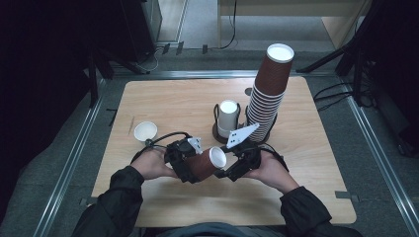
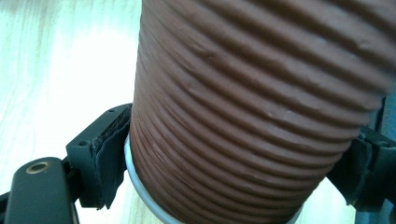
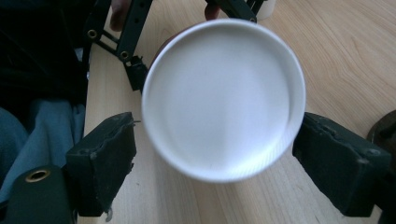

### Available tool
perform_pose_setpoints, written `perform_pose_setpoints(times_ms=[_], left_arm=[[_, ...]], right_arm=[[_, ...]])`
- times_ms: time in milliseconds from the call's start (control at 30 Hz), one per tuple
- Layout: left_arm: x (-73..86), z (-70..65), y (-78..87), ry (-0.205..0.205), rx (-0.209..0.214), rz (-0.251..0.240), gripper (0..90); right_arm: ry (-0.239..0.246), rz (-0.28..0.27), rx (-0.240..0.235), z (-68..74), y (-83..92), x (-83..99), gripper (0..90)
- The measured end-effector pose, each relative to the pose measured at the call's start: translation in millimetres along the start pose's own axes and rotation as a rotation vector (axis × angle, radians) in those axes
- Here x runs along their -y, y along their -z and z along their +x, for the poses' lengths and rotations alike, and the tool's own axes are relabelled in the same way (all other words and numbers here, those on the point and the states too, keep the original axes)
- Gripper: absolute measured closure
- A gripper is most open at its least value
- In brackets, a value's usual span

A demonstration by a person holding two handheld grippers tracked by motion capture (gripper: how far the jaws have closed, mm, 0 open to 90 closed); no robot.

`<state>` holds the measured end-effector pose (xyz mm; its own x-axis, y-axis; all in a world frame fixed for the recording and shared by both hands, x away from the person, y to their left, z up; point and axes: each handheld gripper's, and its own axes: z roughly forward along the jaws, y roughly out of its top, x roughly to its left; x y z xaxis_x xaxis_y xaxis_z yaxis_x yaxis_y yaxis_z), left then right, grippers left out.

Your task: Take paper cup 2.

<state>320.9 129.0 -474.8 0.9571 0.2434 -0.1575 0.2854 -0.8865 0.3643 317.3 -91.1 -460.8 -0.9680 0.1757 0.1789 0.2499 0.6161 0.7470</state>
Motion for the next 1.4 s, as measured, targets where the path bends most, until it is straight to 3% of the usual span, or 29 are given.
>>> perform_pose_setpoints(times_ms=[200,400,533,767,1000,1233,1400], left_arm=[[-4.3,-3.8,-2.2,-0.015,0.013,0.007,11.5],[-5.9,-5.3,-3.1,-0.017,0.016,0.008,11.1],[-6.1,-6.2,-3.3,-0.013,0.024,0.014,10.1],[-3.1,-5.8,0.4,-0.007,0.016,-0.058,6.2],[-1.4,-5.0,3.8,0.018,-0.001,-0.097,0.5],[6.6,-2.3,9.8,0.028,-0.010,-0.114,0.5],[12.9,-1.2,16.3,0.040,-0.023,-0.168,0.5]], right_arm=[[-0.019,0.009,-0.007,2.0,-7.4,-6.2,14.0],[0.010,0.014,-0.031,3.7,-9.5,-6.7,22.2],[0.012,0.014,-0.035,4.4,-9.1,-6.8,22.8],[0.011,-0.012,-0.037,4.1,-3.9,-8.0,22.6],[0.007,-0.015,-0.007,0.4,2.6,-5.3,22.5],[0.000,-0.023,0.010,-2.6,9.6,-0.9,22.4],[-0.007,-0.030,0.025,-6.0,13.4,4.1,22.4]])
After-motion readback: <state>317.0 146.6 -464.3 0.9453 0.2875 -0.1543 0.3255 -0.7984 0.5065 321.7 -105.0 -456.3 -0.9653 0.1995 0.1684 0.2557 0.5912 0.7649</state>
